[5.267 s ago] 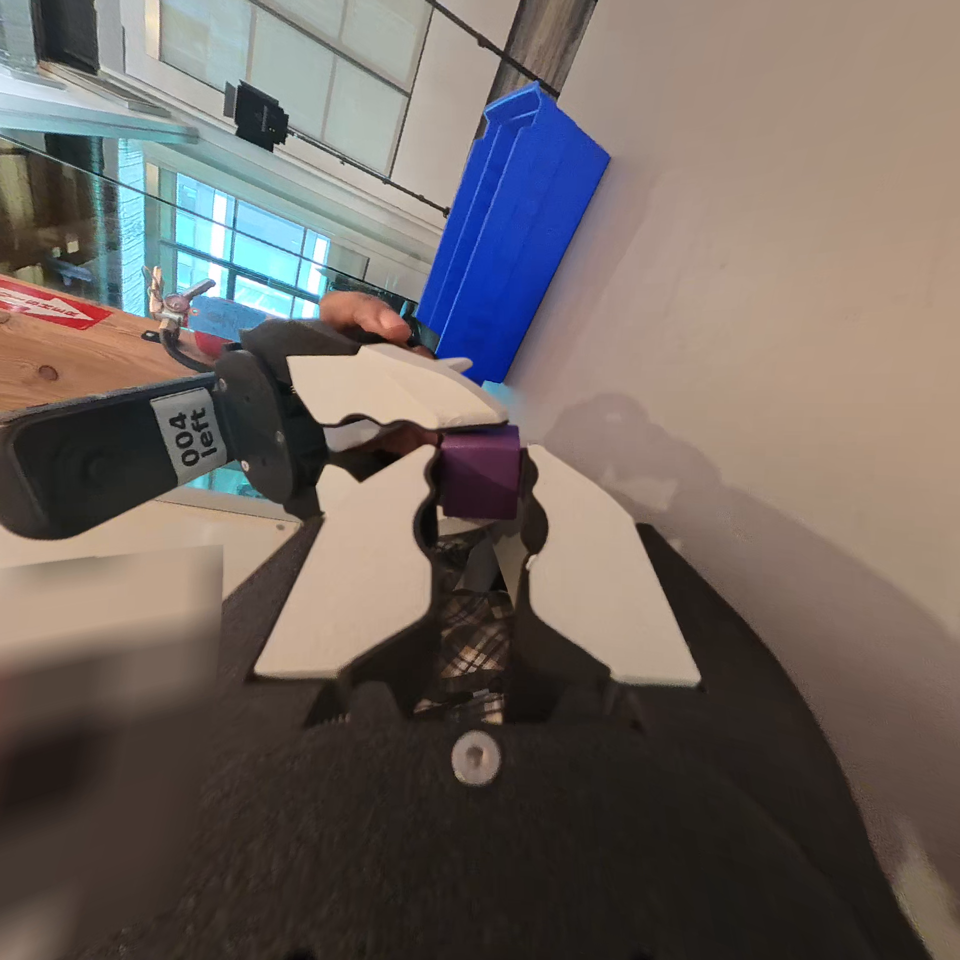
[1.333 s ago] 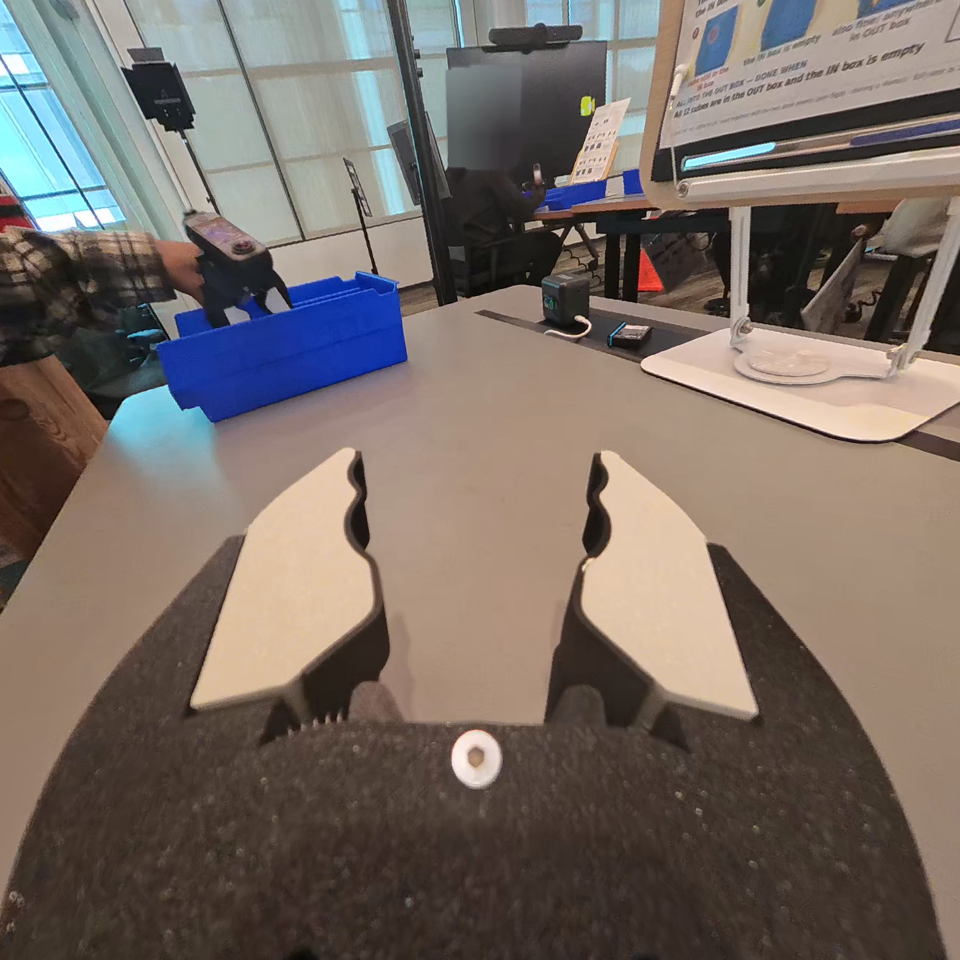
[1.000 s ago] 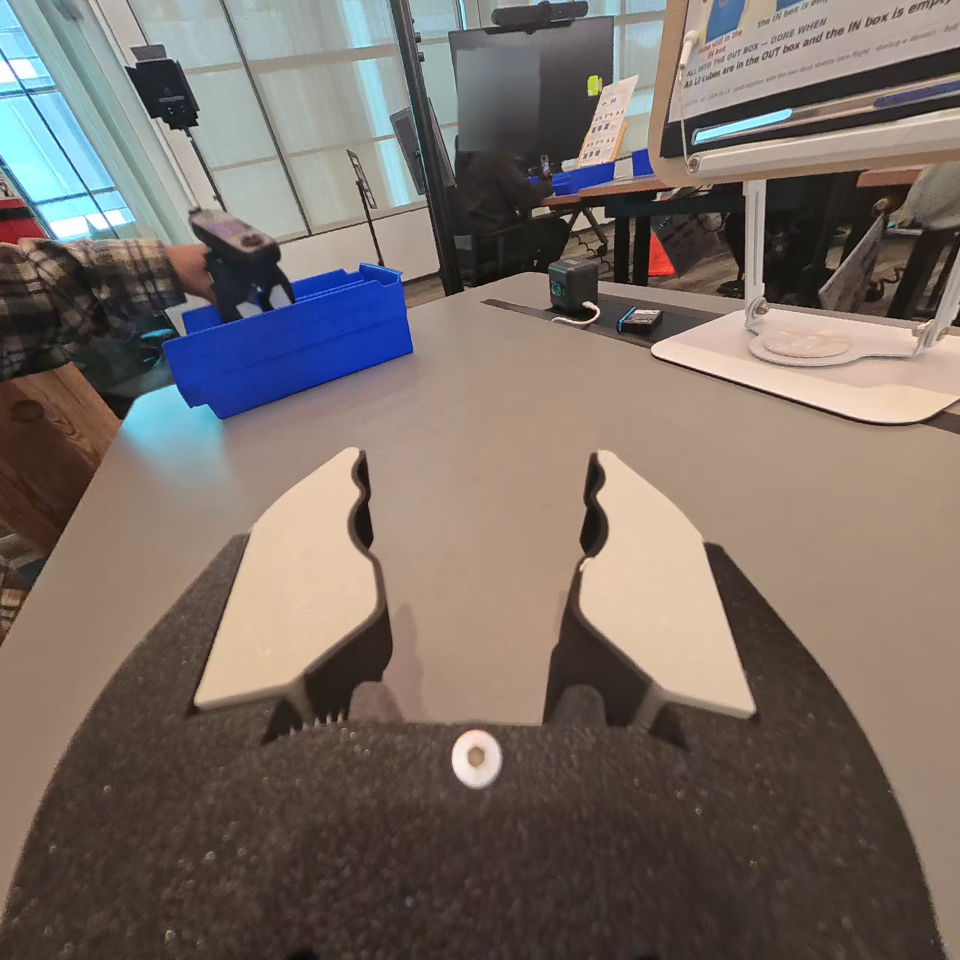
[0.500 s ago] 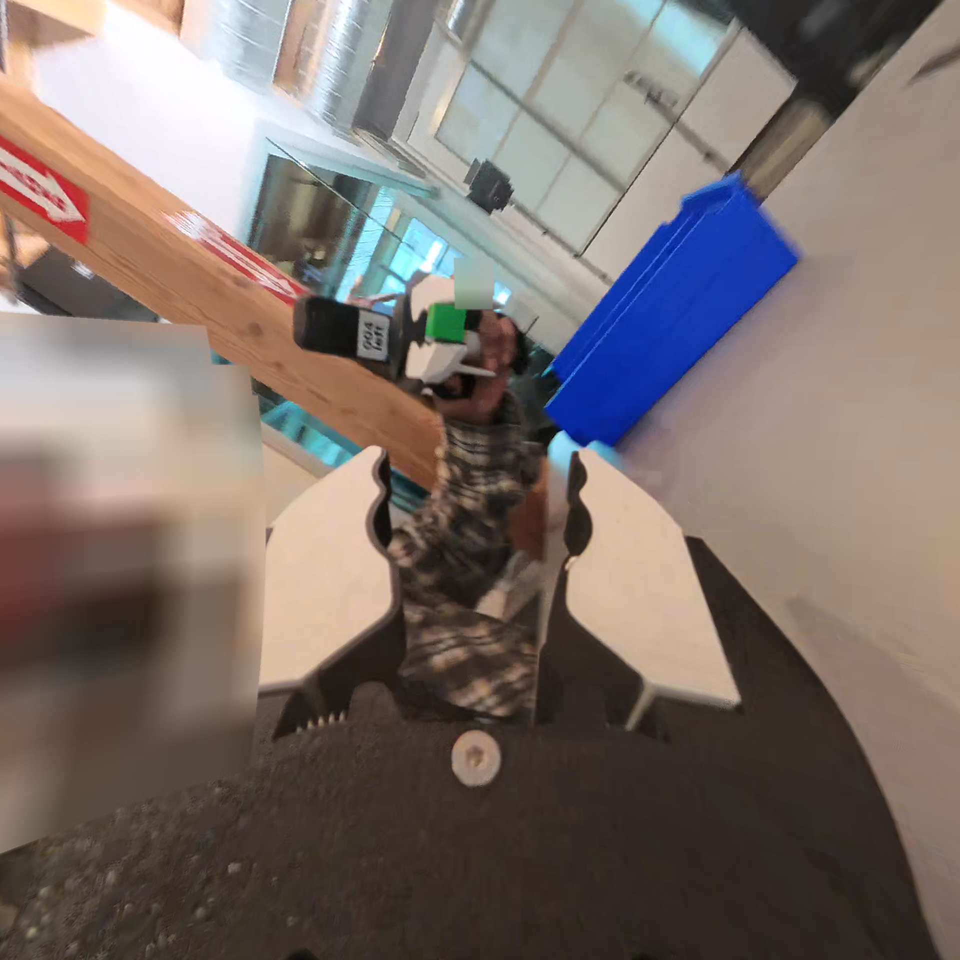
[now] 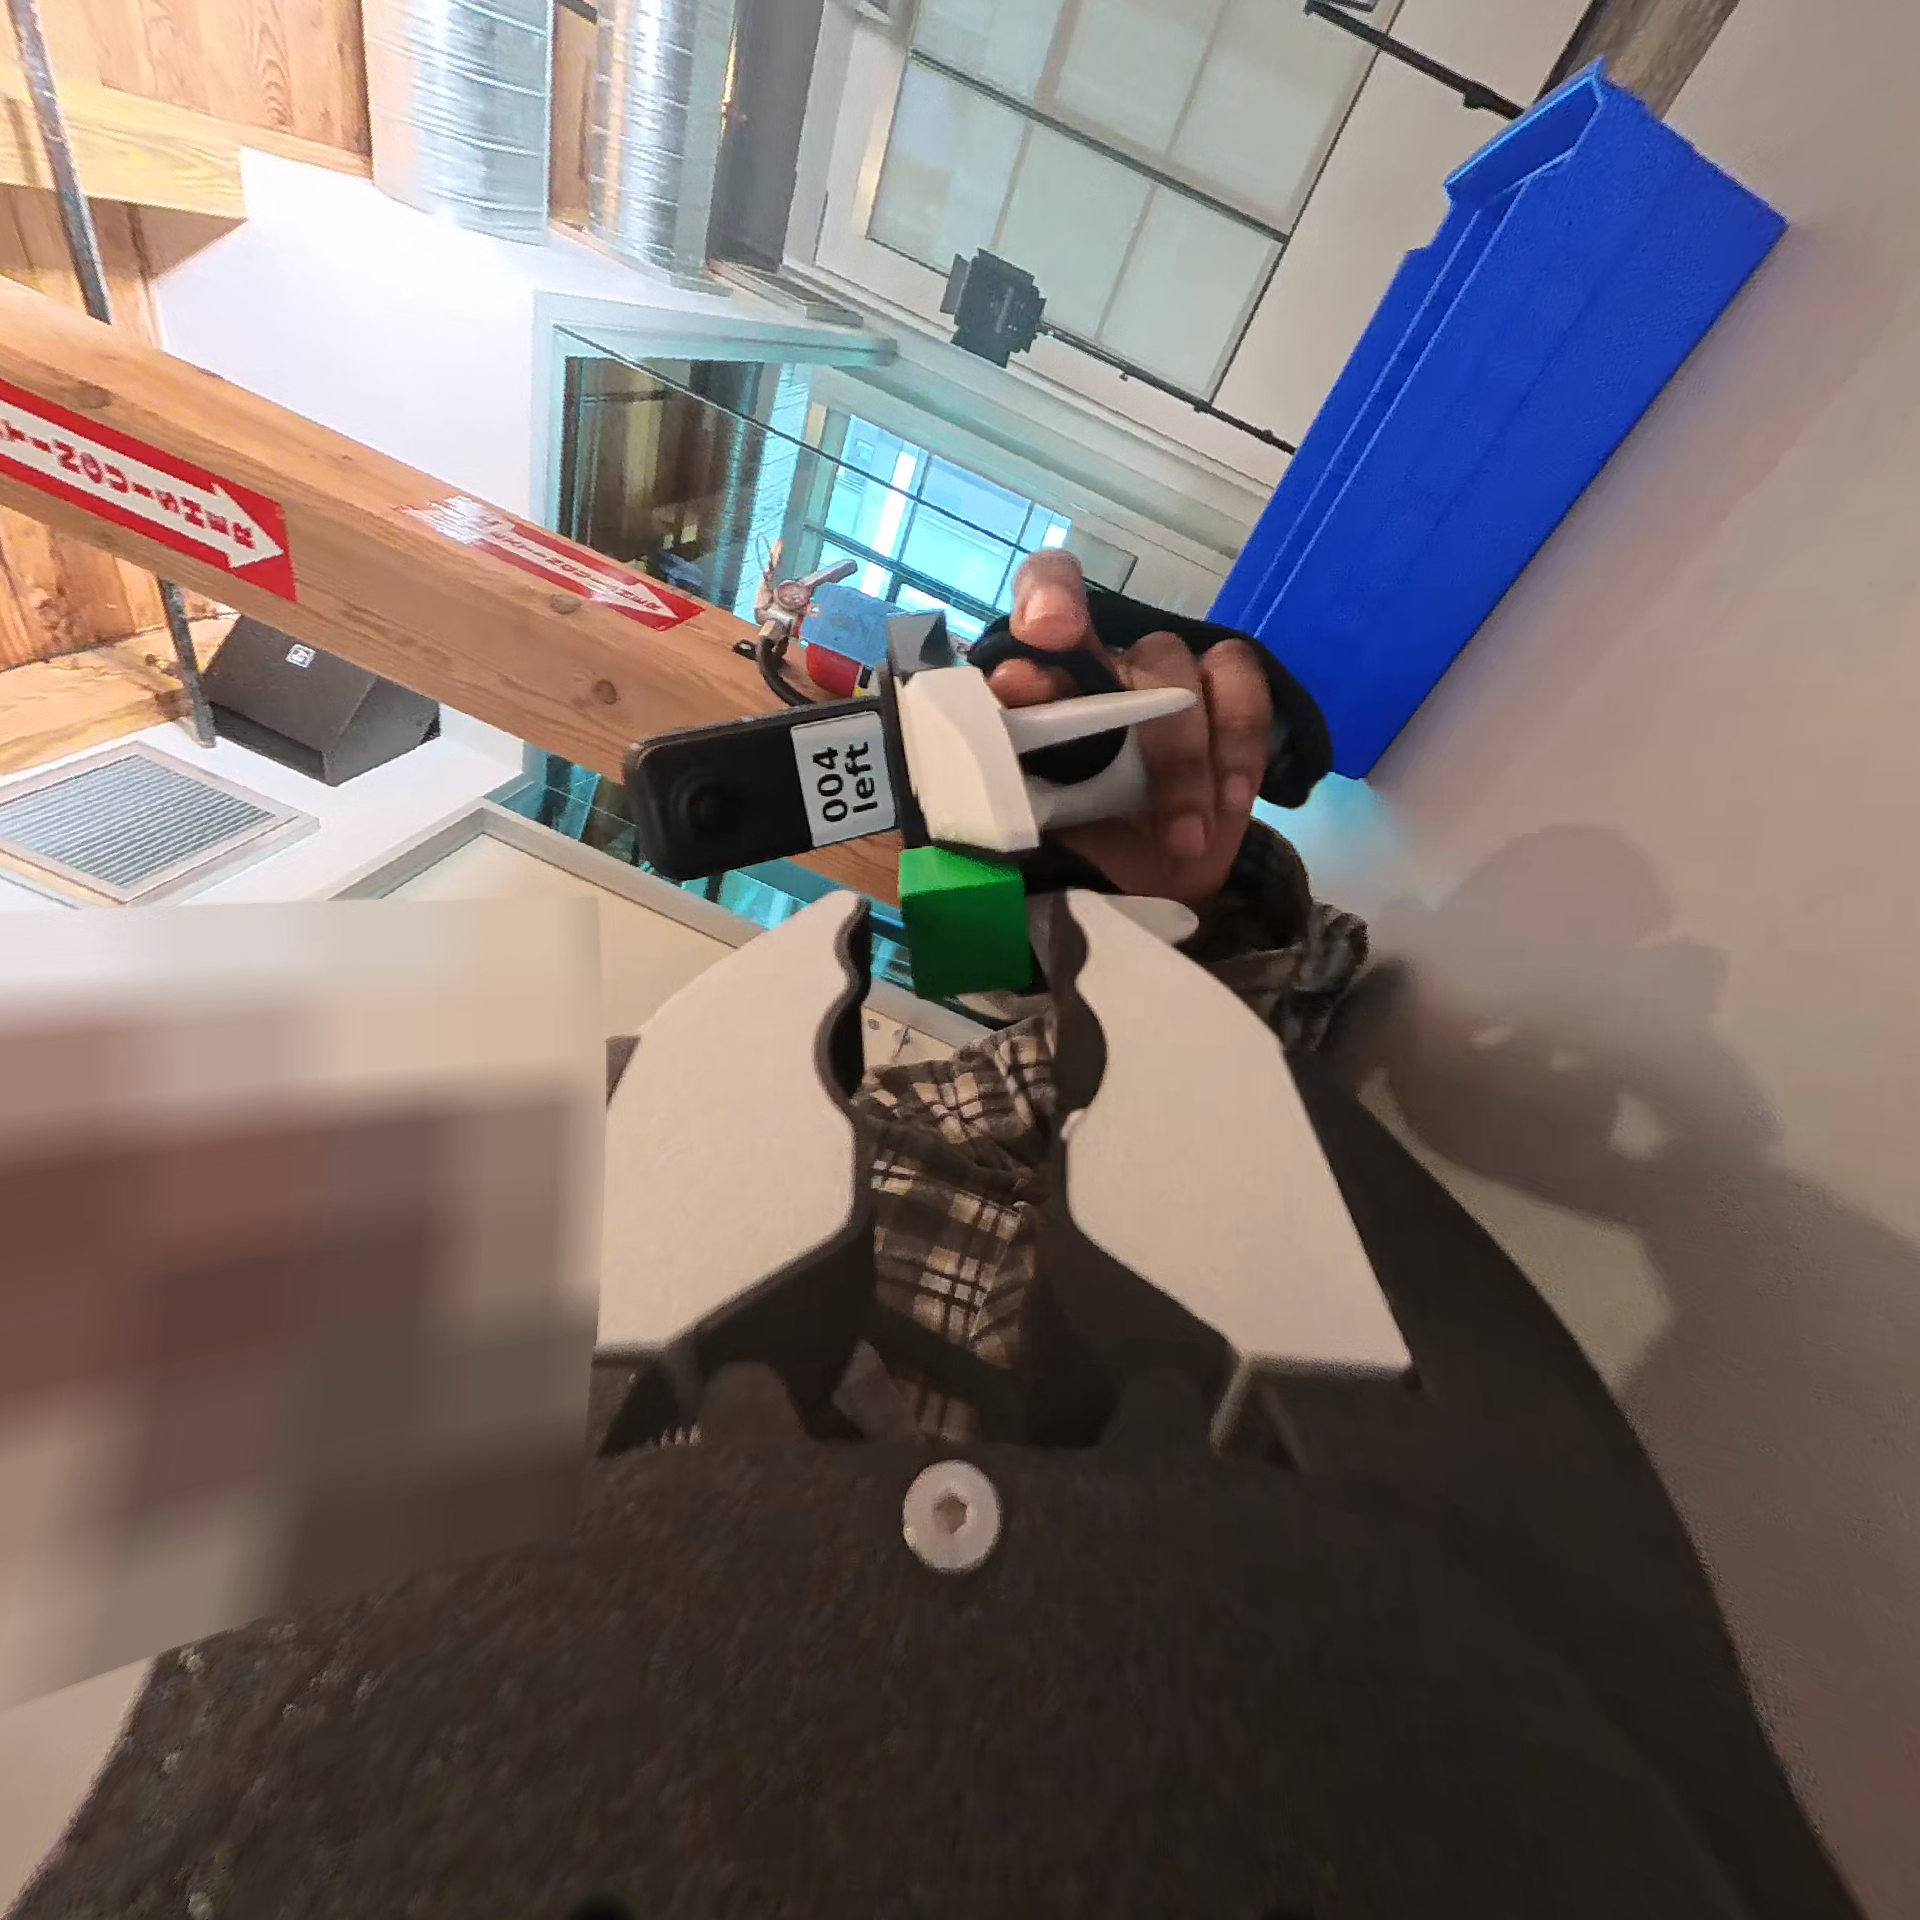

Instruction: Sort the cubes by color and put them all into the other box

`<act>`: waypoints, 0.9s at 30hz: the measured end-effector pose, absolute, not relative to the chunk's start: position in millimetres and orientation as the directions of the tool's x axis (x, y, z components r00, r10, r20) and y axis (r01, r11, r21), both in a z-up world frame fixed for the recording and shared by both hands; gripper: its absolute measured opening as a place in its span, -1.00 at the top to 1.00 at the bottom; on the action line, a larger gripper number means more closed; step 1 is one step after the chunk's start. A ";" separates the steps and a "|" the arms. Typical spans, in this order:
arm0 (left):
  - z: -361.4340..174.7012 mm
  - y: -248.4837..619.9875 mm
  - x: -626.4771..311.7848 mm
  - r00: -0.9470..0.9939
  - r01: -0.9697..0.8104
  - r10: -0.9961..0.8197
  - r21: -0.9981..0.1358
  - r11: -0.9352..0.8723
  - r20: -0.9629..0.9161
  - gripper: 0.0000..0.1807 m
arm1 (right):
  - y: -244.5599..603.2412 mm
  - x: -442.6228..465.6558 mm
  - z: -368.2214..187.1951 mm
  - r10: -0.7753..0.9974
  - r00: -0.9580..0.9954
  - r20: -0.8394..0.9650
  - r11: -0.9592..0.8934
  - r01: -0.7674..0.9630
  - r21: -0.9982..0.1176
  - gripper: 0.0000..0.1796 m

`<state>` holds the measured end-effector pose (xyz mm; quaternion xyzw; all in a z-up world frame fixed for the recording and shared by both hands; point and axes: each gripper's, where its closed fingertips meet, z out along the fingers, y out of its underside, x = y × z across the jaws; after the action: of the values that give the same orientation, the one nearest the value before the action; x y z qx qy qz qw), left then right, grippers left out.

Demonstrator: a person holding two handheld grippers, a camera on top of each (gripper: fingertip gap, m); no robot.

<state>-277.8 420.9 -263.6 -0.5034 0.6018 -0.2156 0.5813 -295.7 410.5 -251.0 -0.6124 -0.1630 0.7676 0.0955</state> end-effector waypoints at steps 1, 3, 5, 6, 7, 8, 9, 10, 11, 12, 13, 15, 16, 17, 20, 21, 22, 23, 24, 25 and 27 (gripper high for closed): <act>-263.0 420.8 -275.7 0.183 -0.347 -0.857 -0.847 0.402 -0.481 0.76 | 410.2 -294.7 -250.6 0.346 -0.236 -0.908 -0.928 0.056 -0.368 0.63; -263.1 422.0 -272.6 0.184 -0.341 -0.863 -0.855 0.392 -0.470 0.76 | 411.9 -292.2 -251.6 0.363 -0.219 -0.905 -0.922 0.055 -0.383 0.70; -263.7 422.4 -268.9 0.189 -0.318 -0.881 -0.876 0.362 -0.433 0.76 | 411.9 -286.9 -251.7 0.382 -0.191 -0.904 -0.914 0.068 -0.401 0.76; -264.6 424.3 -268.4 0.201 -0.311 -0.890 -0.888 0.339 -0.410 0.72 | 413.1 -280.1 -249.7 0.391 -0.171 -0.905 -0.910 0.074 -0.407 0.76; -266.4 428.2 -269.6 0.222 -0.311 -0.893 -0.897 0.315 -0.391 0.58 | 416.2 -269.1 -246.9 0.407 -0.134 -0.904 -0.905 0.075 -0.419 0.76; -269.6 431.7 -271.9 0.236 -0.312 -0.897 -0.904 0.294 -0.373 0.50 | 422.4 -253.6 -244.7 0.438 -0.069 -0.896 -0.894 0.071 -0.443 0.76; -274.2 433.6 -274.8 0.238 -0.310 -0.904 -0.910 0.275 -0.354 0.48 | 431.9 -232.6 -243.6 0.480 0.030 -0.877 -0.876 0.060 -0.478 0.76; -279.6 435.1 -277.9 0.237 -0.306 -0.911 -0.916 0.260 -0.337 0.48 | 444.2 -206.1 -243.9 0.522 0.160 -0.838 -0.852 0.053 -0.520 0.76; -286.1 436.6 -281.0 0.236 -0.303 -0.917 -0.921 0.244 -0.321 0.48 | 457.6 -173.4 -247.7 0.551 0.319 -0.771 -0.825 0.070 -0.561 0.76; -292.8 437.6 -283.9 0.237 -0.298 -0.923 -0.927 0.229 -0.304 0.48 | 471.3 -134.7 -253.4 0.557 0.488 -0.673 -0.802 0.103 -0.589 0.76; -299.1 438.2 -286.0 0.237 -0.288 -0.928 -0.933 0.215 -0.287 0.49 | 484.5 -92.2 -257.6 0.533 0.636 -0.558 -0.785 0.126 -0.607 0.76; -309.1 438.7 -287.5 0.234 -0.274 -0.937 -0.942 0.192 -0.259 0.52 | 499.3 -6.6 -270.1 0.424 0.843 -0.331 -0.800 0.177 -0.573 0.76; -313.0 437.6 -286.6 0.224 -0.279 -0.943 -0.943 0.181 -0.248 0.54 | 501.0 32.7 -280.0 0.355 0.907 -0.228 -0.829 0.192 -0.526 0.76; -316.0 435.5 -284.8 0.209 -0.289 -0.948 -0.941 0.175 -0.240 0.54 | 499.8 63.8 -291.0 0.295 0.942 -0.159 -0.856 0.187 -0.482 0.76; -320.9 431.7 -279.8 0.193 -0.307 -0.945 -0.931 0.195 -0.262 0.56 | 483.4 115.1 -337.6 0.188 0.978 -0.092 -0.941 0.152 -0.303 0.75; -323.0 430.3 -278.3 0.186 -0.316 -0.945 -0.927 0.202 -0.269 0.57 | 479.4 126.1 -352.8 0.163 0.984 -0.070 -0.956 0.141 -0.256 0.75; -325.4 429.2 -277.2 0.178 -0.325 -0.945 -0.923 0.207 -0.275 0.57 | 476.1 136.1 -366.5 0.140 0.989 -0.046 -0.969 0.127 -0.213 0.75; -327.4 428.6 -276.3 0.174 -0.332 -0.944 -0.919 0.212 -0.280 0.58 | 474.1 144.3 -378.5 0.120 0.992 -0.026 -0.977 0.113 -0.182 0.75; -329.1 428.5 -275.8 0.173 -0.338 -0.943 -0.917 0.214 -0.284 0.59 | 472.9 150.0 -389.0 0.102 0.995 -0.019 -0.982 0.097 -0.161 0.75; -330.8 428.6 -275.5 0.172 -0.342 -0.943 -0.915 0.214 -0.285 0.60 | 470.9 154.4 -398.5 0.083 0.996 -0.018 -0.987 0.079 -0.136 0.75; -332.9 429.2 -275.2 0.173 -0.344 -0.945 -0.916 0.207 -0.278 0.60 | 466.9 164.0 -413.6 0.053 0.999 0.002 -0.995 0.053 -0.088 0.75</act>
<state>-275.2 429.2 -332.9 -0.5601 0.5751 -0.2878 0.5222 164.0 466.9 -413.6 -0.9987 -0.0264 0.0002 0.0440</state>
